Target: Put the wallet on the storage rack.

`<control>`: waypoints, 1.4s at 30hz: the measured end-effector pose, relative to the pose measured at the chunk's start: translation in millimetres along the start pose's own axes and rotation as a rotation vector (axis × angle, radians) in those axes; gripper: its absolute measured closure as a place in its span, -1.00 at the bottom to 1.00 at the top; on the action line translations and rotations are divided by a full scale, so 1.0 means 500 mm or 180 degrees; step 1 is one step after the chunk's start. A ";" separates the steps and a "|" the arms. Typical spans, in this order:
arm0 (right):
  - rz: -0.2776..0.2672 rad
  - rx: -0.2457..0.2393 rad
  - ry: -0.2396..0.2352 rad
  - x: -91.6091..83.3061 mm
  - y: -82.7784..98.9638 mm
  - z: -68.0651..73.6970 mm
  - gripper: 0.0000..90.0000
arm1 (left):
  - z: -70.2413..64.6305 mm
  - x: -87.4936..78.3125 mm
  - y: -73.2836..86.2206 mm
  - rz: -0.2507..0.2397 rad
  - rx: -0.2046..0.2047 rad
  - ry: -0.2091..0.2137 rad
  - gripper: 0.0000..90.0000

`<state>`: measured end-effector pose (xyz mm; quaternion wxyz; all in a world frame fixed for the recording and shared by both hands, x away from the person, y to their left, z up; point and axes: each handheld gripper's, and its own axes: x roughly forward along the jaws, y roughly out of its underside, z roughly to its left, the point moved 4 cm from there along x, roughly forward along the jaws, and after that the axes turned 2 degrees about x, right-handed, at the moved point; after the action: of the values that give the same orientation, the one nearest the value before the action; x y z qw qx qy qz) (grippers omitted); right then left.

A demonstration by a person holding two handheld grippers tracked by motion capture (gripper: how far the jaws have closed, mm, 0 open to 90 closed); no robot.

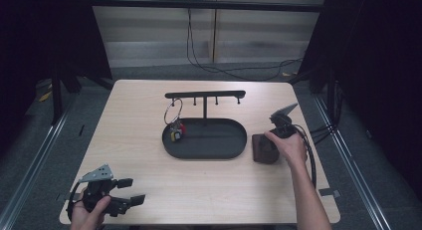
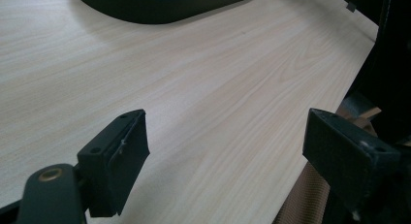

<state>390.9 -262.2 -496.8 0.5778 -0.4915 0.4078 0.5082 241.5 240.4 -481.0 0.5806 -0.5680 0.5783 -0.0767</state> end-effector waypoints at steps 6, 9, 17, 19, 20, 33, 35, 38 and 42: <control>-0.0055 -0.0034 0.0039 0.009 0.003 0.000 -0.65 | 0.002 -0.001 0.000 -0.0013 -0.0023 -0.0011 -0.64; -0.0037 0.0121 -0.0044 0.013 0.006 -0.005 -0.66 | 0.001 0.001 0.000 -0.0006 -0.0023 0.0001 -0.64; -0.0028 0.0191 -0.0171 0.015 0.008 -0.009 -0.54 | 0.001 0.001 0.000 0.0041 0.0019 -0.0039 -0.63; -0.0021 0.0274 -0.0267 0.017 0.010 -0.014 -0.53 | 0.003 0.001 -0.001 0.0024 -0.0014 -0.0023 -0.63; -0.0028 0.0297 -0.0322 0.018 0.010 -0.016 -0.52 | 0.004 0.001 0.000 0.0030 -0.0011 -0.0026 -0.63; -0.0042 0.0389 -0.0430 0.008 0.009 -0.029 -0.16 | 0.006 0.001 0.002 0.0066 -0.0008 -0.0076 -0.63; -0.0079 0.0483 -0.0483 0.002 0.011 -0.036 -0.01 | 0.006 0.001 0.002 0.0062 -0.0010 -0.0070 -0.63; -0.0088 0.0510 -0.0535 0.000 0.014 -0.044 0.06 | 0.006 0.002 0.003 0.0075 -0.0005 -0.0072 -0.63; -0.0228 0.0471 -0.0431 -0.007 0.008 -0.040 0.27 | 0.007 0.002 0.003 0.0089 -0.0002 -0.0122 -0.62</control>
<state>387.1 -282.3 -497.7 0.6565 -0.4263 0.3864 0.4878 243.6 242.2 -483.8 0.5924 -0.5614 0.5749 -0.0575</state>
